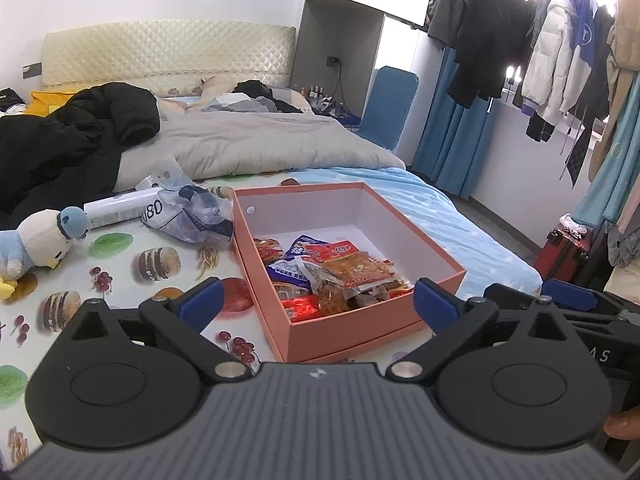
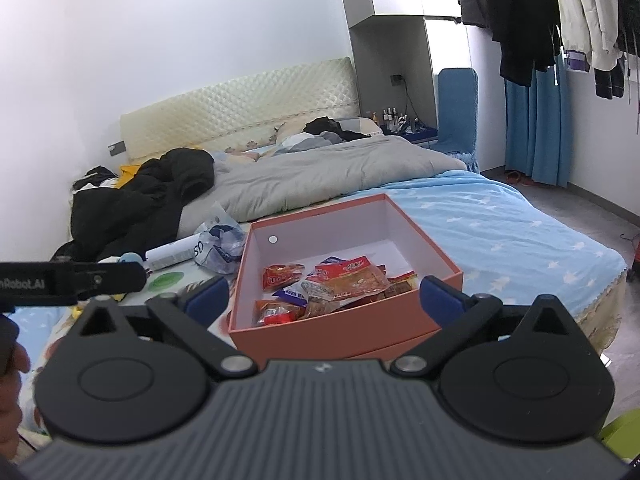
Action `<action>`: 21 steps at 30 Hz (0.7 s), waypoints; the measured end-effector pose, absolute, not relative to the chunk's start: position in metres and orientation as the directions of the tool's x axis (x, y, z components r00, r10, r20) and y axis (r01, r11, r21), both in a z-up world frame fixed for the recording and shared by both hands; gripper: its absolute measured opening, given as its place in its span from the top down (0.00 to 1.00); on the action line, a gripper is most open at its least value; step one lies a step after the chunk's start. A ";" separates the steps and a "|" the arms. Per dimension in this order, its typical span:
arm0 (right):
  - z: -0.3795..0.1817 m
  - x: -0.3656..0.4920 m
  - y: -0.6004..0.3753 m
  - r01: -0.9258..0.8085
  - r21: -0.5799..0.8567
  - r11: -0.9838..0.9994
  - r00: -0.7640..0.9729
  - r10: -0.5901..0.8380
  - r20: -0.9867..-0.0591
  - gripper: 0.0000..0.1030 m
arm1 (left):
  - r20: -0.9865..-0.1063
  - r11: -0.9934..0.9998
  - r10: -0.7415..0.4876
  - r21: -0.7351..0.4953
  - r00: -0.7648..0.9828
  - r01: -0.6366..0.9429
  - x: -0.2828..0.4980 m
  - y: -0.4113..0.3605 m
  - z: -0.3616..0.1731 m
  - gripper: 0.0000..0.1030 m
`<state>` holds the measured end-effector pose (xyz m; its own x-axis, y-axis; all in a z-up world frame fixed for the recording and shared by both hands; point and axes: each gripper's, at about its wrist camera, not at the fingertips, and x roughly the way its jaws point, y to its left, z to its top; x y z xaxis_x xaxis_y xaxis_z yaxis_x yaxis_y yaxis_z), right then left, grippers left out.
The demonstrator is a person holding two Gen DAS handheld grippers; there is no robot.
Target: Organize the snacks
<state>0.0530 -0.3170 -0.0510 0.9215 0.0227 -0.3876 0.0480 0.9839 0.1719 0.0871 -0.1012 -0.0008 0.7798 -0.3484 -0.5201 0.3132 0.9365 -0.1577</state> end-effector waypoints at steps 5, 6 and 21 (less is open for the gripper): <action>-0.051 0.053 -0.317 0.054 0.169 0.984 0.923 0.016 -0.385 0.00 | -0.521 0.939 -0.341 -0.144 0.783 0.313 0.087 -0.104 0.000 0.01; -0.051 0.053 -0.316 0.054 0.168 0.984 0.923 0.015 -0.385 0.00 | -0.521 0.939 -0.342 -0.147 0.782 0.312 0.087 -0.104 0.000 0.01; -0.051 0.053 -0.316 0.056 0.171 0.984 0.923 0.014 -0.384 0.00 | -0.550 0.942 -0.333 -0.161 0.766 0.294 0.093 -0.104 -0.002 0.01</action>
<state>0.0533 -0.3164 -0.0509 0.9234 0.0138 -0.3836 0.0564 0.9837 0.1710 0.0932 -0.1038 -0.0018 0.7658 -0.3334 -0.5498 0.2944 0.9420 -0.1612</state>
